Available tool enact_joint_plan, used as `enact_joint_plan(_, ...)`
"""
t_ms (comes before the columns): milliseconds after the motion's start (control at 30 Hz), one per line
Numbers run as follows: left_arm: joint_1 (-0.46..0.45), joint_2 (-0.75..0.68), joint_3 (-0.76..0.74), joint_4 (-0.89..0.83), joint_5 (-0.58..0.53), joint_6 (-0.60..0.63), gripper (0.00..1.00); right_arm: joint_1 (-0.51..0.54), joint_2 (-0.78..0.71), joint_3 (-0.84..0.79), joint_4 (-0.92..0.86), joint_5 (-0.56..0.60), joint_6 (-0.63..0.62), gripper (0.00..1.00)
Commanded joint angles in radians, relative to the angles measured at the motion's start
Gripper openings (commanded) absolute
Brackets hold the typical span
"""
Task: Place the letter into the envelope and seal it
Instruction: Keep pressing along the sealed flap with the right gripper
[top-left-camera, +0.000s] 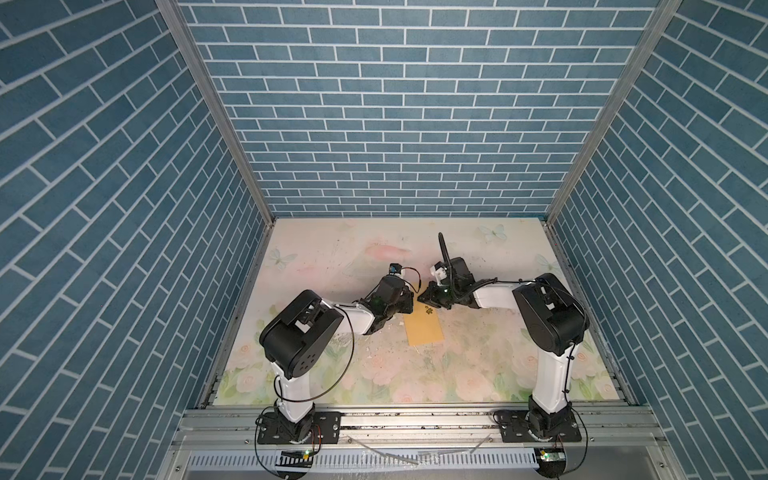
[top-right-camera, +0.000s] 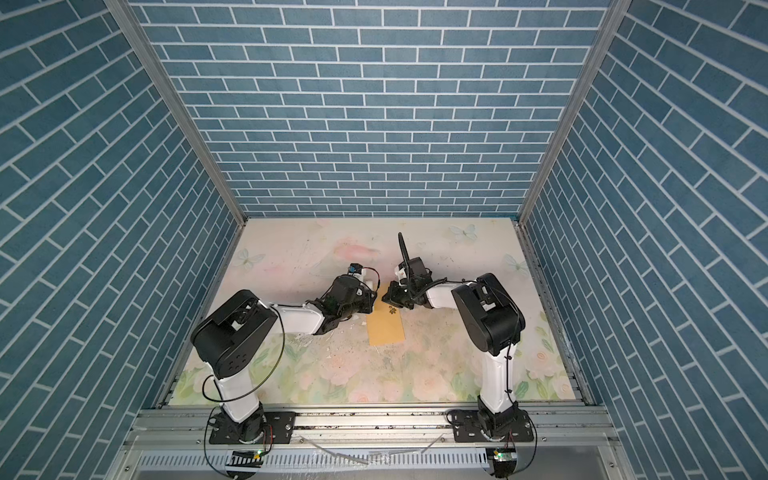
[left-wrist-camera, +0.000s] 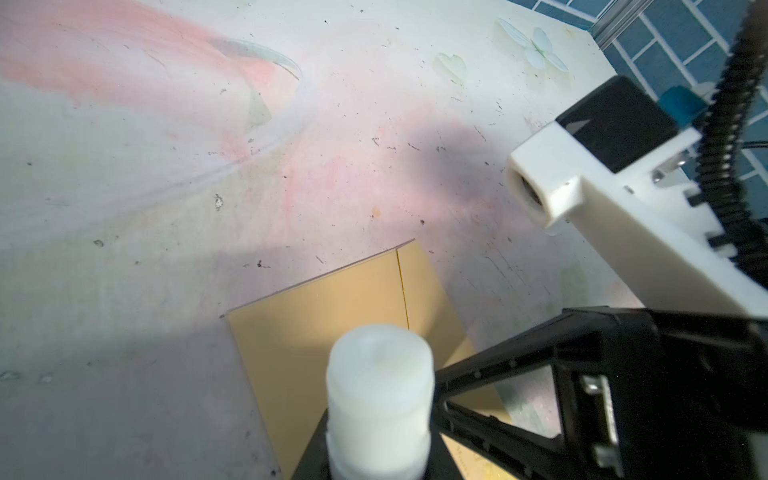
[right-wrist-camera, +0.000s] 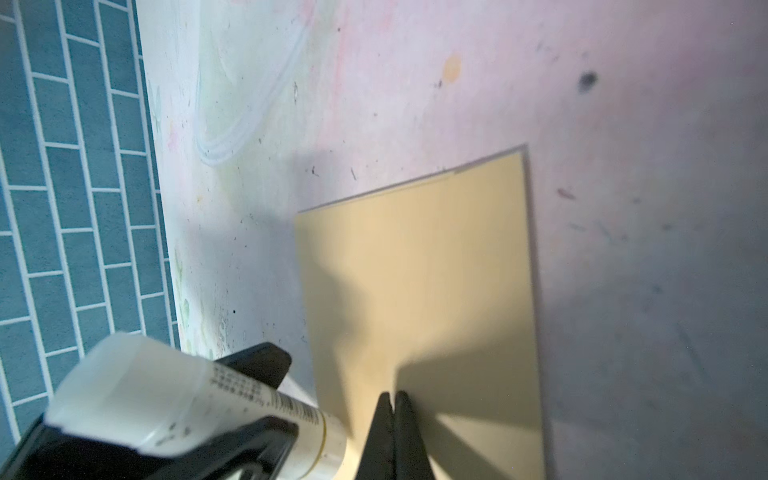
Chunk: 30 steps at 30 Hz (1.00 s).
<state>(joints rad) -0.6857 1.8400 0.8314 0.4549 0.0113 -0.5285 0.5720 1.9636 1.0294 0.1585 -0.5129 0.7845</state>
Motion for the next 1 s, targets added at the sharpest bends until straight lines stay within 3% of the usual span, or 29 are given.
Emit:
enact_joint_plan(0, 0.000, 0.024, -0.029, -0.067, -0.018, -0.003, 0.00, 0.026, -0.030, -0.062, -0.047, 0.014, -0.013, 0.00)
enact_joint_plan(967, 0.000, 0.012, -0.047, -0.056, -0.011, -0.014, 0.00, 0.031, -0.216, -0.395, 0.000, 0.095, 0.044, 0.00)
